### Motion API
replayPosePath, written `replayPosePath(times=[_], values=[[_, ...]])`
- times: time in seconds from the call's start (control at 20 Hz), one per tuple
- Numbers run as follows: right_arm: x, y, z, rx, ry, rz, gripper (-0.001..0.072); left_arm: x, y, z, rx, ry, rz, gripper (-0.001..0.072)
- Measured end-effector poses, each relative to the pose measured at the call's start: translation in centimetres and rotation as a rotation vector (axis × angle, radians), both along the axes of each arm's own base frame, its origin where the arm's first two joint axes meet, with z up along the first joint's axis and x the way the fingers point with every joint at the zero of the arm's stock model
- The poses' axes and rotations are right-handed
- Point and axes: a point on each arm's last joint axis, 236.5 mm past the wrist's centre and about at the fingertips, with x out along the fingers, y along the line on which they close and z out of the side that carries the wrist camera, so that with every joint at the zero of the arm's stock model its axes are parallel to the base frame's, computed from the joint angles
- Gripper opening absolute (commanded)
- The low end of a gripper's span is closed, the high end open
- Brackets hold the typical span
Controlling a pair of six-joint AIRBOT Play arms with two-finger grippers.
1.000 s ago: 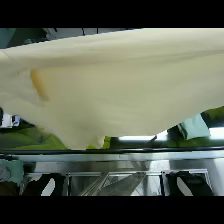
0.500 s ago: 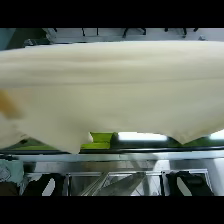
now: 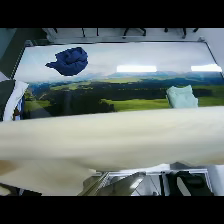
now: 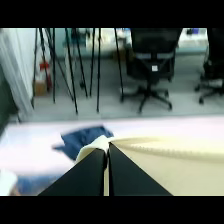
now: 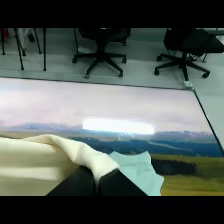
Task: Fold the shirts.
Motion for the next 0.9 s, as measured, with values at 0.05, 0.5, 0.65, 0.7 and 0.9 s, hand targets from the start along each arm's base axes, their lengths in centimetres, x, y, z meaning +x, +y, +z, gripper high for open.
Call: replayPosePath(times=[0.05,0.5,0.65,0.7,0.9], values=[[0.4,-0.1,-1.4,0.015,0.056,-0.01,0.0018,1.2,0.1,-2.0,-0.02,0.085,-0.004,0.0017],[12.1,0.3,-24.0,0.191,0.592,-0.063,0.0019,15.0,1.7,-31.4,-0.141,0.83,-0.005,0.0017],[19.1,0.9,-31.1,0.229,0.623,-0.048,0.0019,20.2,2.5,-38.5,-0.121,0.963,-0.024,0.0017],[21.5,1.0,-33.2,0.233,0.629,-0.042,0.002,22.0,2.7,-40.1,-0.113,0.995,-0.032,0.0017],[29.9,1.9,-38.3,0.299,0.62,-0.019,0.002,30.2,3.7,-43.8,-0.085,1.086,-0.063,0.0017]])
